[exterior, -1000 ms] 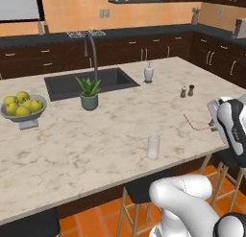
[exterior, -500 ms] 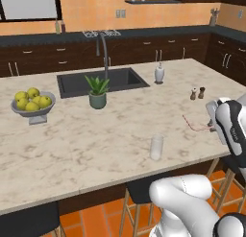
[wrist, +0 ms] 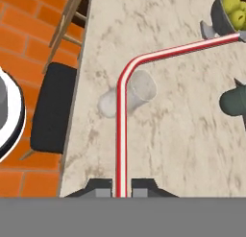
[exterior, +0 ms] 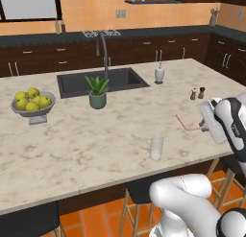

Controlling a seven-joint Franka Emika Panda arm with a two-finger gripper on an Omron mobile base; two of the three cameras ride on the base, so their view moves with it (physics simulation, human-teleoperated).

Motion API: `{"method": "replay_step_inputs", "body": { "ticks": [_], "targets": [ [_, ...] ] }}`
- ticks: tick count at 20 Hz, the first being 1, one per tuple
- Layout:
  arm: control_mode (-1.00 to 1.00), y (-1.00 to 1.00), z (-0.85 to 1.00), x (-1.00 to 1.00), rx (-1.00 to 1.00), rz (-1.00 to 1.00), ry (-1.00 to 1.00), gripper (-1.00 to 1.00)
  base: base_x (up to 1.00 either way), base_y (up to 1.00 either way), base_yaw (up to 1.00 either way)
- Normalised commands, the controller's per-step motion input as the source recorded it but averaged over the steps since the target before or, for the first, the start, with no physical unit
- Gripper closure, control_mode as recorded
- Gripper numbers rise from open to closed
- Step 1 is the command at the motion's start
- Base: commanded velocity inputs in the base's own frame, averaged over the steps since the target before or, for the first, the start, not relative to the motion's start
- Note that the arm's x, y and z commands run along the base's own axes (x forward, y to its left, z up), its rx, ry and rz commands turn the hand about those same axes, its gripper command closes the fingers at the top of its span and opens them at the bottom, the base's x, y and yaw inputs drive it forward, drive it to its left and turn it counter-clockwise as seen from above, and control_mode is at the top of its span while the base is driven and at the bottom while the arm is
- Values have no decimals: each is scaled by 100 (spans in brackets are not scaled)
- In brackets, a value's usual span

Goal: Take a straw from the drawer in front and place it inside the glass cup on the dining counter.

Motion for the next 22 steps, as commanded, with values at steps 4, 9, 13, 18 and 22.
{"method": "replay_step_inputs", "body": {
  "ticks": [4,9,13,18,22],
  "targets": [
    [-100,31,5,24,15,19,0,100,0,0,0],
    [-100,22,8,19,16,23,4,100,0,0,0],
    [-100,38,0,17,15,30,14,100,0,0,0],
    [-100,31,6,15,13,30,10,100,0,0,0],
    [-100,20,12,4,24,30,12,100,0,0,0]
  ]
}}
